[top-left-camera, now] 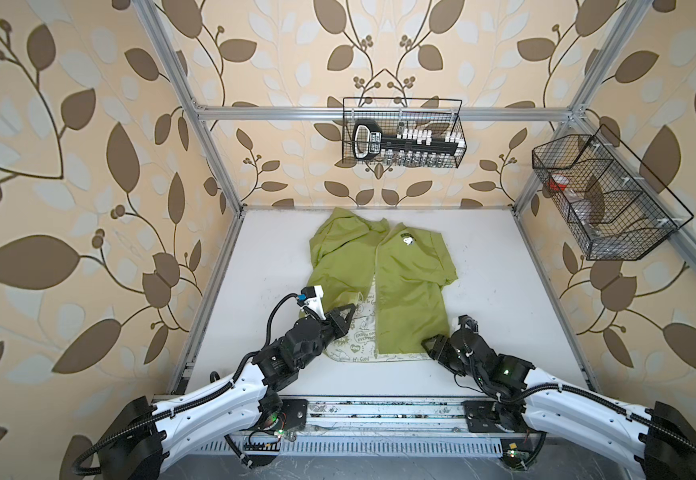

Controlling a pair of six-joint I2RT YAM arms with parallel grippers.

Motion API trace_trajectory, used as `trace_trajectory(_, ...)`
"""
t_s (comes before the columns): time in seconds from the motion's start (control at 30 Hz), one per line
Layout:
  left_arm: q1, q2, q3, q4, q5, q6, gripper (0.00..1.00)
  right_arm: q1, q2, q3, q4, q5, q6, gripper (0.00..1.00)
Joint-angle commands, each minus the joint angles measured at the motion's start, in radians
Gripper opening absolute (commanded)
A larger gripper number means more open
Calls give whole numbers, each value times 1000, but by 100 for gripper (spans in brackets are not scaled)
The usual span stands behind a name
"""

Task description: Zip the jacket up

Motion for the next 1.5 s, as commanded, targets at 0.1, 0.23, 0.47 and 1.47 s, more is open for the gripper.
trace_trajectory(0.1,9,10,11,42,13,-8,0,-23,45,-46,134,-42,4,60)
trace_trajectory(0.23,9,25,14,55,21,-8,0,-16,105,-64,241,-64,32,59)
trace_trajectory(0.47,9,23,11,61,30,-11,0,72,165,-48,334,2,83,61)
trace_trajectory(1.47,8,-75,-31,21,34,-26,0,233,712,196,692,-5,128,56)
